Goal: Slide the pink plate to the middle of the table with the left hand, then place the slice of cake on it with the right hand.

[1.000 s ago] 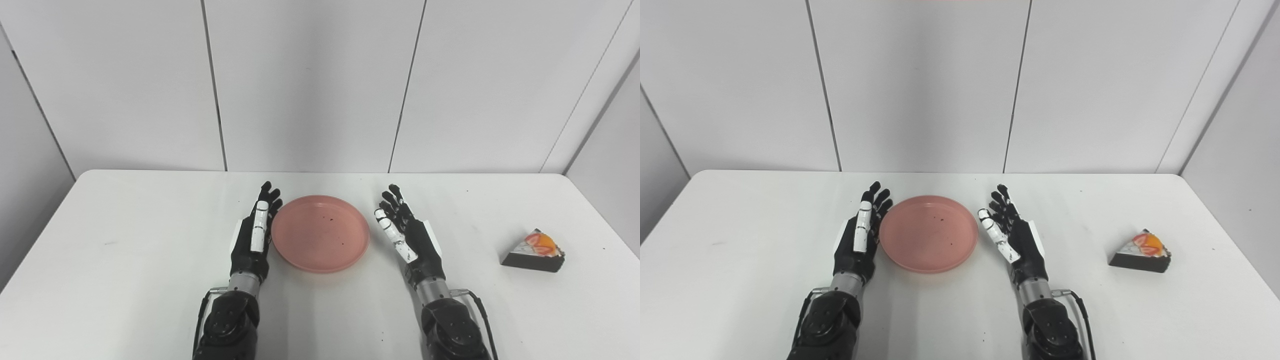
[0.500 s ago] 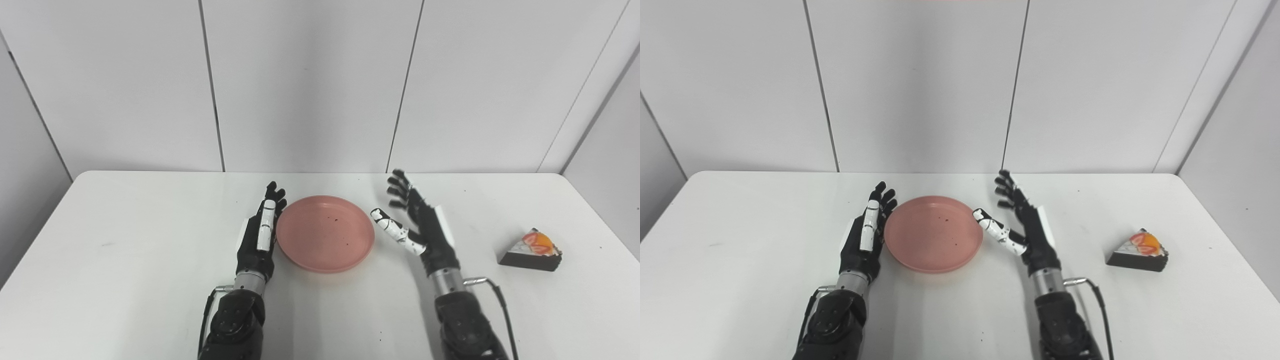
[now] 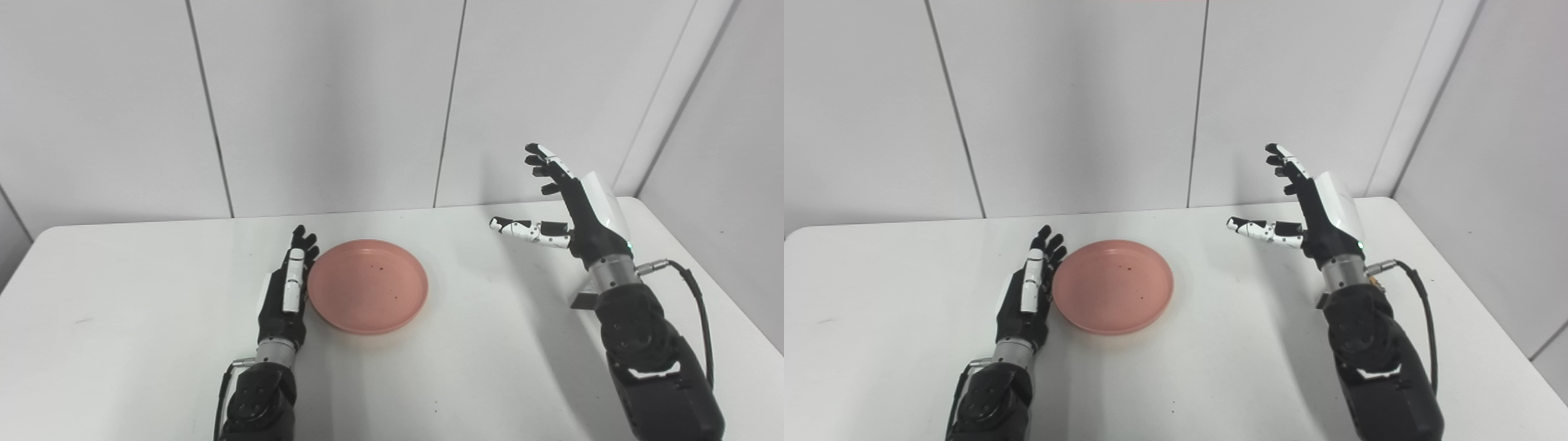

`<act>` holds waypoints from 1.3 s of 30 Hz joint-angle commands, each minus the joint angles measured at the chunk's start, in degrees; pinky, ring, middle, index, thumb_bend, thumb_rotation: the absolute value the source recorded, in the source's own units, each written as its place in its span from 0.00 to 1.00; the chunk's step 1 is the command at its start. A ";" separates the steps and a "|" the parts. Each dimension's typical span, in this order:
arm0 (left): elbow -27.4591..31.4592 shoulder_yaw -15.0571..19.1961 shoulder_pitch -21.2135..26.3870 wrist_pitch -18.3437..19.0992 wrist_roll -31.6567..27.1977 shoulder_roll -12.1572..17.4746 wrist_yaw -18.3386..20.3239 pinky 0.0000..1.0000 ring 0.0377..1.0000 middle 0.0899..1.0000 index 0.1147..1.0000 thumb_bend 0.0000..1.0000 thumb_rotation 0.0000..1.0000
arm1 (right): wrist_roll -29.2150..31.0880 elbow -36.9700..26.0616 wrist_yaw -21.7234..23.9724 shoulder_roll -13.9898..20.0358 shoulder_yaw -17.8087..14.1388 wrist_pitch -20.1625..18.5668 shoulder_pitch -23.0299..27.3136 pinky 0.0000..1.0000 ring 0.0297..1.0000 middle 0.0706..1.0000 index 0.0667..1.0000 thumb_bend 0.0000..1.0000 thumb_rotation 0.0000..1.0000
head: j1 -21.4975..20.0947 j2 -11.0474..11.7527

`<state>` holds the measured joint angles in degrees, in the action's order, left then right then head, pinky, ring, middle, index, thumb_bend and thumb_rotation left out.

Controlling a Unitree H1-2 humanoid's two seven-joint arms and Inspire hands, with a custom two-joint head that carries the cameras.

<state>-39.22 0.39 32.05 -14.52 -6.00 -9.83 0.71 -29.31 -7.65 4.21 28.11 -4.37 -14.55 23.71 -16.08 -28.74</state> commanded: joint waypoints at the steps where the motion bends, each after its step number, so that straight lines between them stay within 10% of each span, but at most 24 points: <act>1: -2.43 -0.17 -2.33 -1.30 -0.26 0.35 1.61 0.98 0.96 0.95 0.95 0.53 1.00 | -1.53 -2.28 1.63 3.69 -0.98 -3.10 1.89 0.69 0.82 0.86 0.85 0.76 0.34 | -0.04 -0.04; 7: -1.34 0.01 -2.66 0.21 -0.44 0.54 2.02 1.00 0.97 0.97 0.96 0.53 1.00 | -2.57 -2.94 8.94 10.18 -1.10 -10.97 0.88 0.86 0.90 0.88 0.83 0.83 0.29 | -0.76 -0.16; 12: -1.52 0.51 -2.65 -0.02 -1.05 0.46 2.41 1.00 0.97 0.97 0.96 0.55 1.00 | -4.14 -1.78 14.25 13.22 -2.22 -12.36 -0.11 0.78 0.90 0.86 0.78 0.89 0.20 | -0.74 -0.18; 24: -0.45 0.17 -3.17 0.88 -1.08 0.60 2.63 1.00 0.97 0.97 0.96 0.54 1.00 | -13.03 1.12 28.48 11.42 -6.47 -12.37 -0.02 0.72 0.87 0.89 0.80 0.95 0.13 | -0.78 -0.61; 39: 0.73 -0.64 -3.74 1.03 -0.28 0.62 2.21 1.00 0.98 0.97 0.97 0.51 1.00 | -6.25 16.12 25.91 15.16 1.30 -10.96 2.01 0.79 0.89 0.94 0.84 1.00 0.23 | -0.63 -1.23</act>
<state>-36.89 0.02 30.92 -12.83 -6.96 -9.54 2.47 -36.32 7.91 31.51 40.95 -2.98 -26.41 22.92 -16.79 -29.97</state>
